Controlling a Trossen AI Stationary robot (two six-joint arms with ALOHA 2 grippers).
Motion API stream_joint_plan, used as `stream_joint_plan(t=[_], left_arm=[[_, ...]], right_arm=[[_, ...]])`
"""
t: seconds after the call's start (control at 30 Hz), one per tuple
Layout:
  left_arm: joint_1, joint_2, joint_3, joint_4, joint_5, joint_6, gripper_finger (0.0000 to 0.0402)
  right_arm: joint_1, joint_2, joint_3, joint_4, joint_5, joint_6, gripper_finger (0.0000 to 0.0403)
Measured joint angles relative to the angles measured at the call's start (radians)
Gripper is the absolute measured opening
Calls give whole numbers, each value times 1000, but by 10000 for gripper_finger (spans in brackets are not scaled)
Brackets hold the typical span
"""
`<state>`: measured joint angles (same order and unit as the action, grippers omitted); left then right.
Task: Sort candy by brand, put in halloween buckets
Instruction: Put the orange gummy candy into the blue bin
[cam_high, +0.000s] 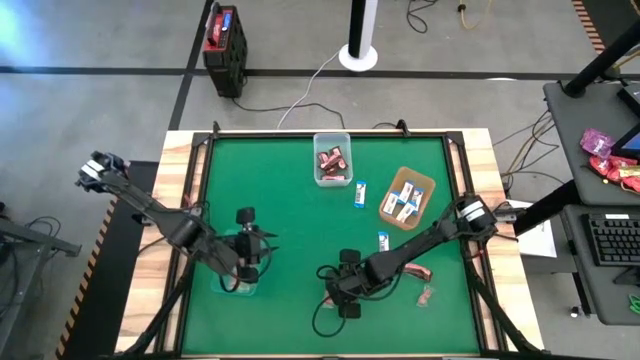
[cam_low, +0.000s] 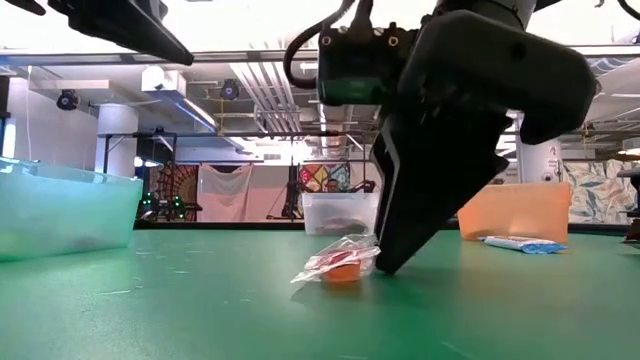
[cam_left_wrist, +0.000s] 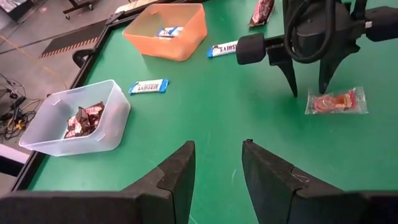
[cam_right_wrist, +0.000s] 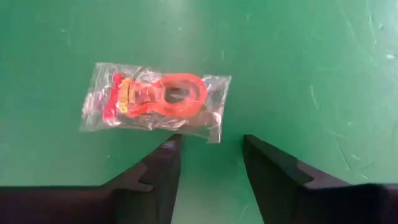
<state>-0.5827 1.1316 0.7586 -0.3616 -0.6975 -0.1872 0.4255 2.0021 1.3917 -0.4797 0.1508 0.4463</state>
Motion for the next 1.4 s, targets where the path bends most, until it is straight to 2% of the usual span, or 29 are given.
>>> stream_joint_plan(t=[0.33, 0.4, 0.5, 0.57, 0.7, 0.9, 1.1, 1.23, 1.4], left_arm=[[0, 90, 0, 12, 1, -28, 117], [0, 107, 0, 13, 1, -41, 117], [0, 127, 0, 13, 1, -57, 117], [0, 136, 0, 14, 2, -61, 116], [0, 146, 0, 23, 2, -62, 116], [0, 158, 0, 37, 2, -67, 116], [-1, 157, 0, 37, 2, -80, 116], [-1, 156, 0, 37, 2, -80, 116], [-1, 156, 0, 37, 2, -84, 116]], right_arm=[[0, 3, 1, -1, 6, -12, 30], [0, 0, 6, -39, 7, -12, 15], [-1, -21, 9, -183, 28, 8, 12], [0, -34, 6, -236, 85, 29, 17], [-10, -68, 5, -199, 96, 57, 43], [-19, -54, 2, -24, 66, 68, 122], [-18, -36, -8, 18, 49, 81, 195], [-22, -34, -7, -1, 32, 89, 214], [-32, -43, -7, -1, 33, 112, 215]])
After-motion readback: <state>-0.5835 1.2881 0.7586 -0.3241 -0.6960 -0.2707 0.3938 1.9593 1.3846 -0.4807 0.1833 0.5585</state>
